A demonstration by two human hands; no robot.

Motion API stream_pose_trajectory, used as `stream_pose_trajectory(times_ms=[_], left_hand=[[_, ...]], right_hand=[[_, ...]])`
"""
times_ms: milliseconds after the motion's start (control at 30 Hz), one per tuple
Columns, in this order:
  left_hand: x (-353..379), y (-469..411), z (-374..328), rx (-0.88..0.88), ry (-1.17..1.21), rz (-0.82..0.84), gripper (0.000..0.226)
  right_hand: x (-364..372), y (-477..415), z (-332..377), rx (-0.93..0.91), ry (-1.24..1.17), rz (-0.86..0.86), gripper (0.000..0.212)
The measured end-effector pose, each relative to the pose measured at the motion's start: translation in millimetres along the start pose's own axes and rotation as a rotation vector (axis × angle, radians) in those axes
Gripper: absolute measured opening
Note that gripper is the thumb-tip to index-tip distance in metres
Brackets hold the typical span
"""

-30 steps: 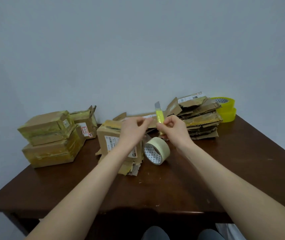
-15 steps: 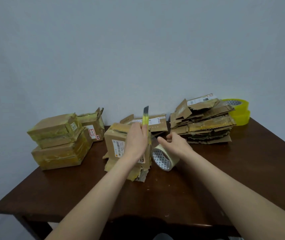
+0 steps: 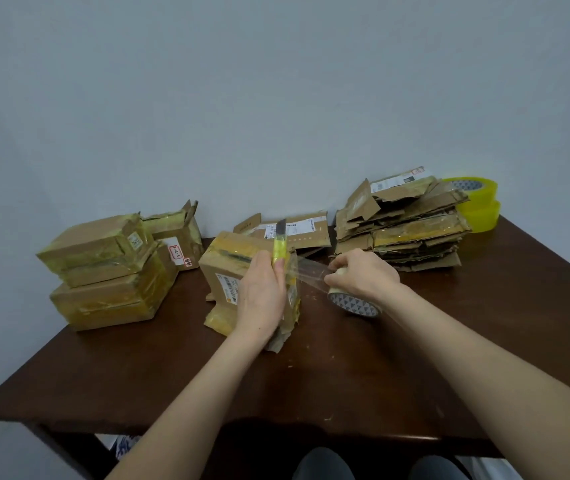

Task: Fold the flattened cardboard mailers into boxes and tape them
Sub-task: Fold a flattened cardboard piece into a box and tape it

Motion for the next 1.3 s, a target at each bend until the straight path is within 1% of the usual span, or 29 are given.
stream_pose_trajectory(times_ms=[67, 133, 233, 267, 333, 400, 467, 500, 667, 933, 1033, 1300], left_hand=[[-0.1, -2.8, -0.1, 0.012, -0.008, 0.012, 0.024], [-1.7, -7.7, -0.6, 0.026, 0.033, 0.032, 0.023], [-14.2, -10.3, -8.4, 0.093, 0.132, 0.027, 0.018], [-20.5, -8.3, -13.6, 0.144, 0.104, 0.015, 0.017], [-27.9, -1.9, -23.4, 0.244, -0.05, 0.024, 0.019], [-24.2, 5.1, -27.6, 0.284, -0.236, 0.111, 0.024], [-16.6, 10.1, -26.9, 0.271, -0.374, 0.194, 0.027], [-14.3, 11.0, -26.7, 0.259, -0.399, 0.215, 0.028], [0.3, 12.3, -31.0, 0.287, -0.415, 0.267, 0.031], [18.2, 10.0, -30.2, 0.331, -0.462, 0.294, 0.026], [24.0, 7.7, -29.2, 0.322, -0.501, 0.315, 0.022], [31.8, 2.4, -35.6, 0.302, -0.594, 0.346, 0.021]], right_hand=[[1.1, -0.2, -1.9, -0.002, -0.071, -0.011, 0.025], [-0.3, -0.6, -3.5, 0.0, -0.146, -0.044, 0.018], [-3.2, 1.3, -1.4, 0.027, -0.148, -0.09, 0.016], [-3.1, 1.7, 0.0, 0.032, -0.142, -0.096, 0.016], [-3.6, 3.6, 1.9, 0.042, -0.134, -0.1, 0.018], [-4.8, 5.5, 1.2, 0.051, -0.126, -0.103, 0.019], [-5.9, 7.1, 1.0, 0.053, -0.113, -0.106, 0.019], [-6.1, 8.0, 1.9, 0.052, -0.107, -0.107, 0.019], [-6.7, 11.4, 4.3, 0.055, -0.093, -0.106, 0.019], [-8.0, 12.1, 4.2, 0.063, -0.016, -0.151, 0.019], [-10.0, 13.0, 3.5, 0.068, 0.024, -0.181, 0.019], [-12.8, 16.4, 5.4, 0.054, 0.075, -0.217, 0.02]])
Point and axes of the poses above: each hand's wrist, its own y-axis away from the middle knuckle, its own x-axis out of the palm, z = x × y, the point moved 6 cm from there along -y, towards the middle knuckle, and after that the axes turned 9 degrees about y, right-handed, at the moved point
